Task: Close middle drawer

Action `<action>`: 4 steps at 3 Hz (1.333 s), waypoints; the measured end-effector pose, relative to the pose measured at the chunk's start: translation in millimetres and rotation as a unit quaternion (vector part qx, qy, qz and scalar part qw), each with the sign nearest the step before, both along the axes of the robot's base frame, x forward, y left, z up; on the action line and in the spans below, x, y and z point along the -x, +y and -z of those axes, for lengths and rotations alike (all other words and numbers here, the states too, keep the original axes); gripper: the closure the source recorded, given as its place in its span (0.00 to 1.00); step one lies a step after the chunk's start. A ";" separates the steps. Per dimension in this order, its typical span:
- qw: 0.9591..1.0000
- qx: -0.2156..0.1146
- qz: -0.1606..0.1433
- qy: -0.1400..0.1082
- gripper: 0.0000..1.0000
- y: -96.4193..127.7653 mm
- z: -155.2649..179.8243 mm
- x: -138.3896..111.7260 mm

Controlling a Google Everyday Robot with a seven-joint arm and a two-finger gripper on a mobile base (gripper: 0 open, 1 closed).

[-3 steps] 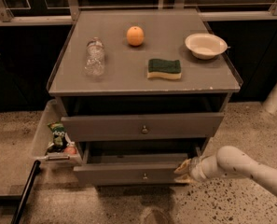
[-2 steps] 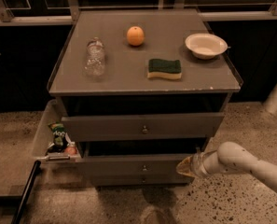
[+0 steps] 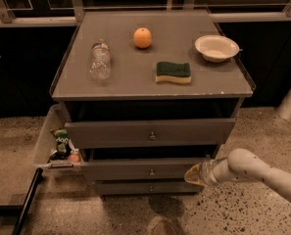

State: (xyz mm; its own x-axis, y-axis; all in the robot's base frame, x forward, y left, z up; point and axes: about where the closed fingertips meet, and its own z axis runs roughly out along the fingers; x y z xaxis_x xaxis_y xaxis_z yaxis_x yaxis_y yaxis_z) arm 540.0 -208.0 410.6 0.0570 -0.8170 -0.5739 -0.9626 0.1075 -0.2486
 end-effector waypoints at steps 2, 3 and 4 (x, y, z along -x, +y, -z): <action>1.000 0.006 0.000 0.000 0.11 4.3 5.2 -10.4; 1.000 0.006 0.000 0.000 0.00 5.0 5.3 -10.6; 1.000 0.006 0.000 0.000 0.00 5.0 5.3 -10.6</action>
Offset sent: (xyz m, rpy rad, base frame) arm 0.0311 0.0072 -0.0119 -0.0389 -0.0061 -0.0087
